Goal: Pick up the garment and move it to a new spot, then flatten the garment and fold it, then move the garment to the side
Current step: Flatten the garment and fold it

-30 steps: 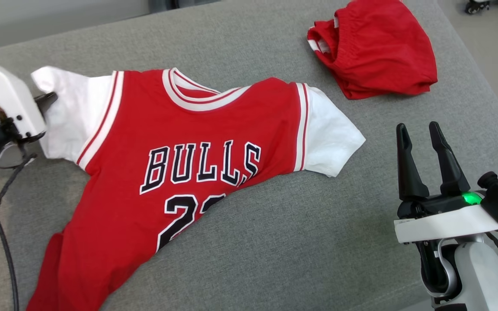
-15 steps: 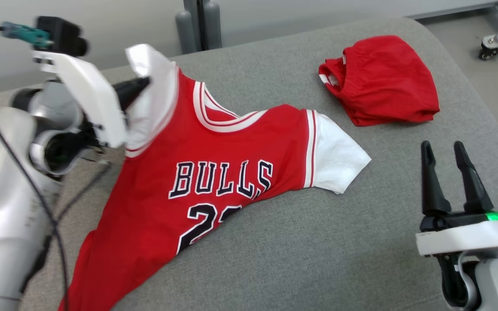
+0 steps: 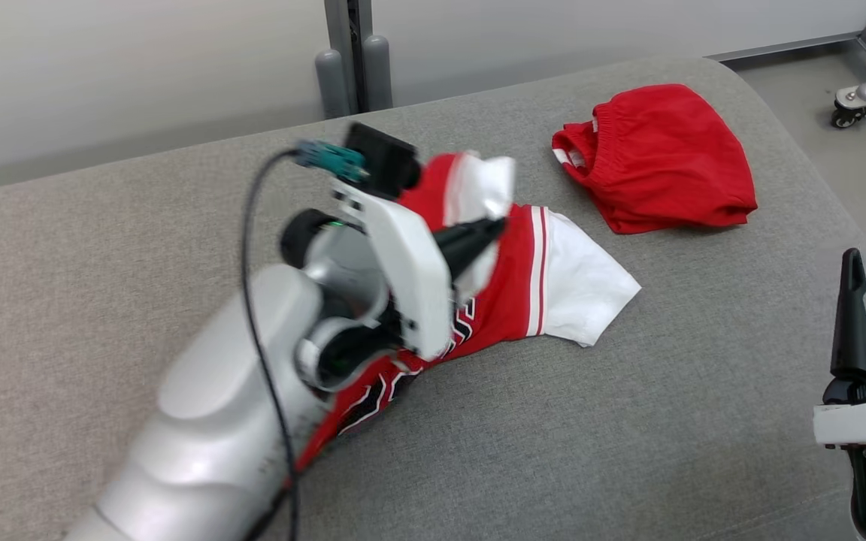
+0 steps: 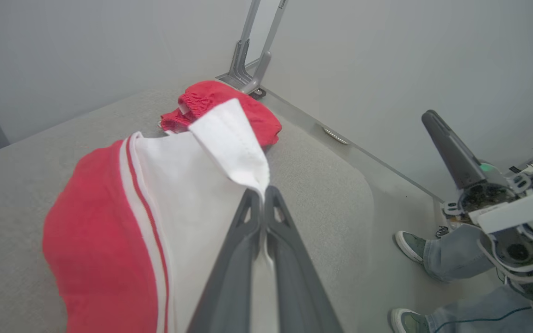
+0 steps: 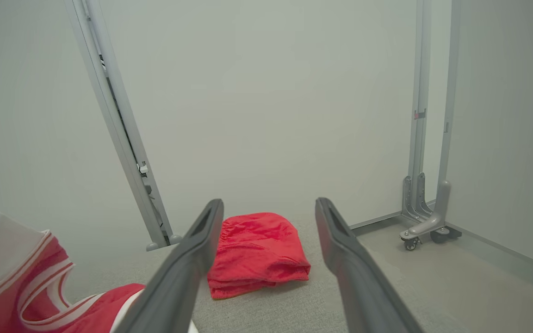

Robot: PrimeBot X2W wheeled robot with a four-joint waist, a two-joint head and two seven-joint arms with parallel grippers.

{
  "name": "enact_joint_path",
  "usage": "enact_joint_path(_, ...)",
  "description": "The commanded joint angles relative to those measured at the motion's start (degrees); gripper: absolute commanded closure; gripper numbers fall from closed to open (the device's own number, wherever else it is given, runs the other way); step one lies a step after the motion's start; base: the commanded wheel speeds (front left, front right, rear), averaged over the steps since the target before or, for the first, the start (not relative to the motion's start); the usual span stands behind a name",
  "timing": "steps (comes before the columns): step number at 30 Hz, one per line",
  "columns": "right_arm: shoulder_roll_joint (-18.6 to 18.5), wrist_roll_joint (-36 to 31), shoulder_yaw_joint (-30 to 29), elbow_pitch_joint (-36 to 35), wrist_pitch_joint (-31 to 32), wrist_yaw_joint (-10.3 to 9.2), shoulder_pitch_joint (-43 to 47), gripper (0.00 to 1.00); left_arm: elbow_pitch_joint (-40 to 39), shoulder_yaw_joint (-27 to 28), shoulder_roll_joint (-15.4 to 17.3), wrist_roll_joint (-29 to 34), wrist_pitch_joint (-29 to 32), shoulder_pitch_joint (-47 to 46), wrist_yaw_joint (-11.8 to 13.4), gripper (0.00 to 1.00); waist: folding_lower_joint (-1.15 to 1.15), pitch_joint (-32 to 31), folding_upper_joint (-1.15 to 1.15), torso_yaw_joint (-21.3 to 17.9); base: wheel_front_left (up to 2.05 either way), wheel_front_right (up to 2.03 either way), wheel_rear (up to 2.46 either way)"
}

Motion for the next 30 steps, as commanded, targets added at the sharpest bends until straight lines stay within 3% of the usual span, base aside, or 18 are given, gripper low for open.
enact_joint_path(1,-0.3,-0.4,-0.3,-0.2,-0.1,0.04,0.5,0.0,0.3,-0.6,-0.6,0.4,-0.9,1.0,0.0,1.0,0.0,0.1,0.0,-0.3,0.0,0.0,0.0)
enact_joint_path(7,-0.2,-0.5,0.2,-0.6,-0.1,0.03,-0.1,0.0,3.5,-7.6,-4.1,0.8,-4.2,0.6,-0.1,1.0,0.0,1.3,0.0,-1.8,0.0,0.0,0.0)
enact_joint_path(12,0.2,-0.3,1.3,0.0,-0.1,0.03,-1.2,0.0,5.5,-13.5,-4.6,-2.7,-8.7,-1.3,0.1,1.0,0.0,2.4,0.0,-3.9,0.0,0.0,0.0)
enact_joint_path(23,1.5,0.5,3.7,1.4,-0.1,0.04,-3.0,0.0,8.8,-28.6,-4.5,-10.7,-16.0,-9.6,3.9,1.0,0.0,4.5,0.0,-9.9,0.0,0.0,0.0)
enact_joint_path(24,1.6,0.5,3.7,1.5,-0.1,0.03,-3.1,0.0,9.3,-29.8,-4.5,-11.5,-15.9,-10.0,3.9,0.82,0.0,4.6,0.0,-10.2,0.0,0.0,0.0)
enact_joint_path(26,1.7,0.6,3.6,1.7,-0.1,0.03,-3.1,0.0,10.0,-31.4,-4.5,-12.9,-16.6,-11.0,4.1,0.0,0.0,4.8,0.0,-10.5,0.0,0.0,0.0)
enact_joint_path(30,1.9,0.4,3.2,1.8,-0.1,0.03,-3.0,0.0,10.5,-33.0,-4.5,-14.6,-17.4,-11.9,3.9,0.0,0.0,4.7,0.0,-10.2,0.0,0.0,0.0)
